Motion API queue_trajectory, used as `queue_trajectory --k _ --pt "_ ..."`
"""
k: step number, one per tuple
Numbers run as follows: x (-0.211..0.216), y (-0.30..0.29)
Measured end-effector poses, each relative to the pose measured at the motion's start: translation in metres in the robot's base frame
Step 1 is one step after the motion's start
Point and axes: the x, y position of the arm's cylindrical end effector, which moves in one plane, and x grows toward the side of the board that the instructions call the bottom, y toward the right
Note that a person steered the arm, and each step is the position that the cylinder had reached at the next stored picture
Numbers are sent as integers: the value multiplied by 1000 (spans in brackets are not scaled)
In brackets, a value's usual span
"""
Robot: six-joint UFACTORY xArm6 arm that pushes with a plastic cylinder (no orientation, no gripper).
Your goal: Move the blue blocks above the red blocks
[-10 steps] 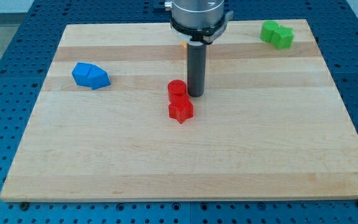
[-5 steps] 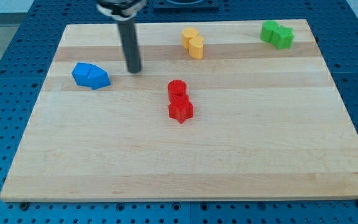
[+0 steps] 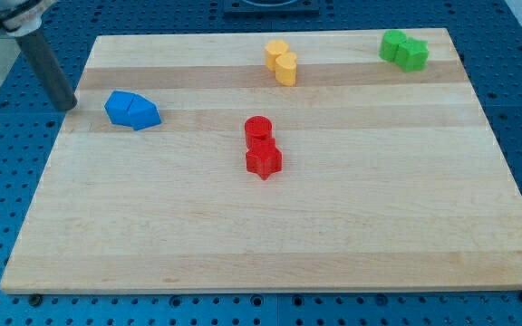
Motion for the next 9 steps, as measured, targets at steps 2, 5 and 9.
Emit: queue_trajectory --k 2,5,9 --pt "11 77" --pt "13 224" --pt "15 203"
